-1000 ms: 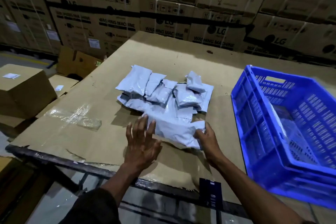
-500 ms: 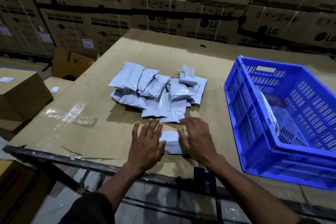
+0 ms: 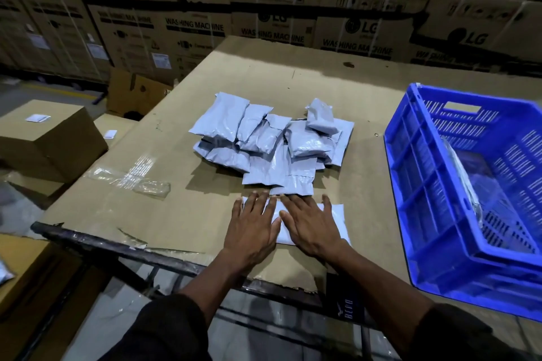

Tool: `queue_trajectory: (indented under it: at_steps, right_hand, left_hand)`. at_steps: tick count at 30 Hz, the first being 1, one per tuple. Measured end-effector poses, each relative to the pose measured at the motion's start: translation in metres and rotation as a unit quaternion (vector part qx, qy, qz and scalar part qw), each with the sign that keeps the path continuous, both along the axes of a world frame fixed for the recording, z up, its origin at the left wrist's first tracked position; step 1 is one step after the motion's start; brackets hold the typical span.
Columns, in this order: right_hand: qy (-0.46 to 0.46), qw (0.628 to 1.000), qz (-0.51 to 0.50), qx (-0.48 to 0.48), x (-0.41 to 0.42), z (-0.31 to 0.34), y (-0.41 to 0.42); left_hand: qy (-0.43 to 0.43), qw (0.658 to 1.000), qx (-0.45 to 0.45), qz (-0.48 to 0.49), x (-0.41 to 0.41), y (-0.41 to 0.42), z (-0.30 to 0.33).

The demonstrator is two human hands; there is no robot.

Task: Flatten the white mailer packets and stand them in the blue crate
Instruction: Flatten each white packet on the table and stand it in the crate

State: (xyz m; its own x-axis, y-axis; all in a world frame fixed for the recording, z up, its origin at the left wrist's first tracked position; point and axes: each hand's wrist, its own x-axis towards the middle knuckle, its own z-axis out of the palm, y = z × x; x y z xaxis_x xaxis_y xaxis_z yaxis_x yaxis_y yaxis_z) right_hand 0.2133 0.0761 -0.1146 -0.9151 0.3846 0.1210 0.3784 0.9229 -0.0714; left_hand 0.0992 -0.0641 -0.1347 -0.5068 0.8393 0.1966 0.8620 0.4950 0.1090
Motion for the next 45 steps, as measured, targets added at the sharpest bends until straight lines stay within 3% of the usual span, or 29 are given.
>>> queue_trajectory:
  at_steps: [21, 42, 45]
  right_hand:
    - [-0.013, 1.0, 0.005, 0.013, -0.008, -0.007, 0.002]
    - [-0.079, 0.994, 0.035, -0.066, 0.002, -0.009, 0.013]
    - [-0.058, 0.997, 0.011, -0.039, 0.016, -0.015, 0.016]
  left_hand:
    - [-0.017, 0.999, -0.037, 0.018, 0.002, 0.0, -0.013]
    - [-0.038, 0.998, -0.041, 0.035, 0.002, 0.0, -0.021]
    - [-0.042, 0.998, -0.036, 0.034, 0.005, 0.002, -0.019]
